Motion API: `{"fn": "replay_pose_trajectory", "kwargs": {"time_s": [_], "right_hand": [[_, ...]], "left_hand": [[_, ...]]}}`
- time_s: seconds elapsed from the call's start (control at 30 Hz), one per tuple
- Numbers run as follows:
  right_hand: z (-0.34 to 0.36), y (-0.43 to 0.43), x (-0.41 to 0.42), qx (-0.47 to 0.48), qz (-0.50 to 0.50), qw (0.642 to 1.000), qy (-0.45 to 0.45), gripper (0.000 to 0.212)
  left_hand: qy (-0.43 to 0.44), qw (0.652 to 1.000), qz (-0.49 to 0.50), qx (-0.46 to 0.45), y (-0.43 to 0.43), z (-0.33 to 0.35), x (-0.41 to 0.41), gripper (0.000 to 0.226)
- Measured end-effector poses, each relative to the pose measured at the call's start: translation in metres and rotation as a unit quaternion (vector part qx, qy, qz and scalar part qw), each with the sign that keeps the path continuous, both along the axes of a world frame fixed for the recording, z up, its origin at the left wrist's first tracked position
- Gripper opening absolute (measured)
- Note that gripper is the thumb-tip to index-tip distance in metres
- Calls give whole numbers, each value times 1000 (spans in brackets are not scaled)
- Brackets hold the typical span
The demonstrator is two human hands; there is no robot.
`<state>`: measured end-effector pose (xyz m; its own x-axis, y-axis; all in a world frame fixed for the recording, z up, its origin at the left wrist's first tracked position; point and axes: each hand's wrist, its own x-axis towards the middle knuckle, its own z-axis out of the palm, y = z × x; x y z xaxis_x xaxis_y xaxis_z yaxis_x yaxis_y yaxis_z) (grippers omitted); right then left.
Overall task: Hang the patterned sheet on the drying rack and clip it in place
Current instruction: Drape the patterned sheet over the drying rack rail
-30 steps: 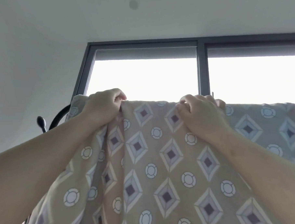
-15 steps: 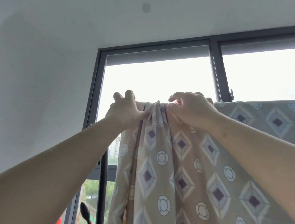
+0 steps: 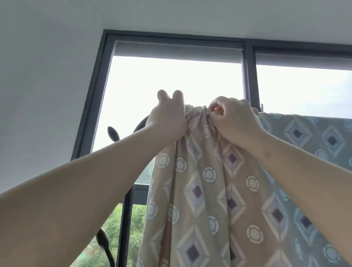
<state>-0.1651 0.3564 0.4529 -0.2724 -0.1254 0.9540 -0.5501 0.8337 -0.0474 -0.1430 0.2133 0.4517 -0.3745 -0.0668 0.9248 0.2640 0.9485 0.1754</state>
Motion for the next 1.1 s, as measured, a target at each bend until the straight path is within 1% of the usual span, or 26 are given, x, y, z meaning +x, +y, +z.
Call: {"fn": "replay_pose_trajectory", "kwargs": {"time_s": [0.03,0.1,0.17,0.23,0.3,0.33,0.37,0.43,0.47,0.5,0.53,0.57,0.6,0.63,0.67,0.7,0.73,0.8,0.87,0.9,0.97,1.03,1.1], "right_hand": [[-1,0,-1,3,-5,1000,3,23],[-1,-1,-1,12,-17,1000,6,22],[0,0,0,13,-24,1000,4,23],[2,-3,-2,12,-31,999,-6,28],[3,-8,-5,12,-45,999,-9,32],[4,-10,-6,11,-55,998,-5,33],[5,-12,-7,9,-65,998,-1,34],[7,-14,-9,1,-73,997,10,31],[8,-15,-10,-7,-70,997,16,29],[9,-15,-11,-20,-61,998,24,26],[10,-17,-11,-33,-49,998,35,24],[10,-20,-12,-42,-37,997,48,22],[11,-23,-12,-44,-28,997,59,21],[10,-28,-12,-37,-20,997,61,20],[11,-32,-12,-26,-11,998,53,20],[11,-35,-12,-12,-5,999,37,21],[11,-37,-12,0,-3,1000,18,23],[12,-38,-10,15,0,1000,7,23],[14,-36,-8,3,25,999,34,19],[16,-34,-7,-2,33,998,45,20],[17,-33,-6,0,33,998,50,21],[17,-34,-6,8,33,999,42,20],[17,-34,-7,19,32,998,42,20]], "left_hand": [[2,1000,-15,8,-4,3,2,25],[22,998,-54,38,-14,10,1,14],[40,994,-73,75,-24,13,3,6],[29,995,-63,68,-35,15,5,10],[-4,997,-59,45,-43,18,8,16],[-8,997,-62,53,-49,21,10,17],[4,995,-66,78,-55,25,11,15],[77,981,-73,165,-72,34,13,7],[121,969,-72,202,-81,36,13,6],[137,963,-70,221,-90,36,12,10],[117,965,-70,224,-97,34,11,15],[66,972,-77,211,-103,31,9,18],[-4,977,-91,194,-106,27,9,21],[-75,976,-106,176,-107,23,9,24],[-124,973,-117,155,-107,21,10,25],[-146,972,-124,135,-107,21,11,24],[-137,974,-128,128,-107,21,11,18],[-81,976,-137,150,-107,21,13,2],[-24,972,-141,185,-108,20,11,11],[-13,967,-155,203,-109,20,11,12],[-34,960,-164,225,-113,21,15,11],[-81,974,-93,189,-118,23,23,8],[-110,987,16,116,-121,25,27,12]]}}
